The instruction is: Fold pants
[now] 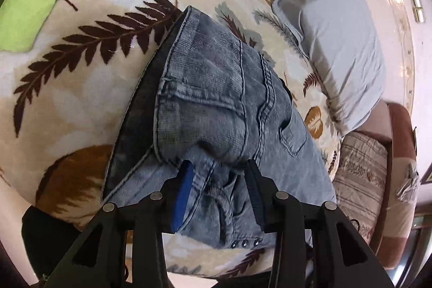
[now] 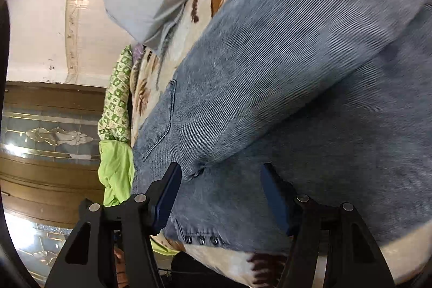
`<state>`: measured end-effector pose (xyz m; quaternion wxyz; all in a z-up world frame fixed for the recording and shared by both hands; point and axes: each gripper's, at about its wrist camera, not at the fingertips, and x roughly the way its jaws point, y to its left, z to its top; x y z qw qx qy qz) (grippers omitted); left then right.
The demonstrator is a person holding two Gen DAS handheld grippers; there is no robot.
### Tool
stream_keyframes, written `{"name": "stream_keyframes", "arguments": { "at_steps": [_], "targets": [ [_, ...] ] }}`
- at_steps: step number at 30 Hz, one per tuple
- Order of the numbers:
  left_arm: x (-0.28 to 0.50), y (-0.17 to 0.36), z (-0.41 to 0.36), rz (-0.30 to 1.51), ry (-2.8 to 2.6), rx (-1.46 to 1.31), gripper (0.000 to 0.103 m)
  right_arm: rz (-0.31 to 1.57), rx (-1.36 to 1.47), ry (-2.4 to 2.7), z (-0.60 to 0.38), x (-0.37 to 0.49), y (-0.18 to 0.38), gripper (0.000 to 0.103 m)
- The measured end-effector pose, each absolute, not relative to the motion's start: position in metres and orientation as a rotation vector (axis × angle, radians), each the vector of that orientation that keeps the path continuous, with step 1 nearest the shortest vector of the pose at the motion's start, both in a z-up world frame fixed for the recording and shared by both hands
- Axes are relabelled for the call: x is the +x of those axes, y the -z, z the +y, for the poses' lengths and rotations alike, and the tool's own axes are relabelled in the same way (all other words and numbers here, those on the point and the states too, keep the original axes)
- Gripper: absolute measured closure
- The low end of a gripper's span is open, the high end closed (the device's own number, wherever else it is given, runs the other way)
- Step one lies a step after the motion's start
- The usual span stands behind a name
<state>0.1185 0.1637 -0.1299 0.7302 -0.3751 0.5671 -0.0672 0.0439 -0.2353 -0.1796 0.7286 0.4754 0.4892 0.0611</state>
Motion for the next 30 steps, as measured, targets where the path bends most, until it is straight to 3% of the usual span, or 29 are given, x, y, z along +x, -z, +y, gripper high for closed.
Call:
{"name": "stream_keyframes", "arguments": {
  "at_steps": [8,9,11,12,13,16,23,30],
  "targets": [
    [0.153,0.164,0.153,1.298,0.137,-0.857,0.059,1.013,1.126,-0.078,-0.223,0.063,0.193,0.041],
    [0.158,0.166,0.15,1.302,0.128,-0.844,0.059,1.005,1.129,-0.076,-0.221,0.065,0.193,0.047],
    [0.168,0.168,0.142,1.302,0.116,-0.817,0.069,0.995,1.136,-0.085,-0.218,0.068,0.193,0.072],
    [0.173,0.167,0.137,1.303,0.113,-0.808,0.076,0.996,1.133,-0.092,-0.217,0.071,0.193,0.09],
    [0.175,0.166,0.136,1.303,0.113,-0.797,0.077,0.996,1.122,-0.094,-0.213,0.075,0.191,0.095],
    [0.173,0.153,0.132,1.272,0.121,-0.767,0.087,0.96,1.075,-0.124,-0.212,0.072,0.175,0.098],
    [0.137,0.112,0.128,1.194,0.162,-0.714,0.089,0.928,0.988,-0.229,-0.203,0.044,0.135,0.099],
    [0.08,0.112,0.133,1.22,0.156,-0.667,0.088,0.996,0.992,-0.289,-0.196,-0.003,0.143,0.099]
  ]
}}
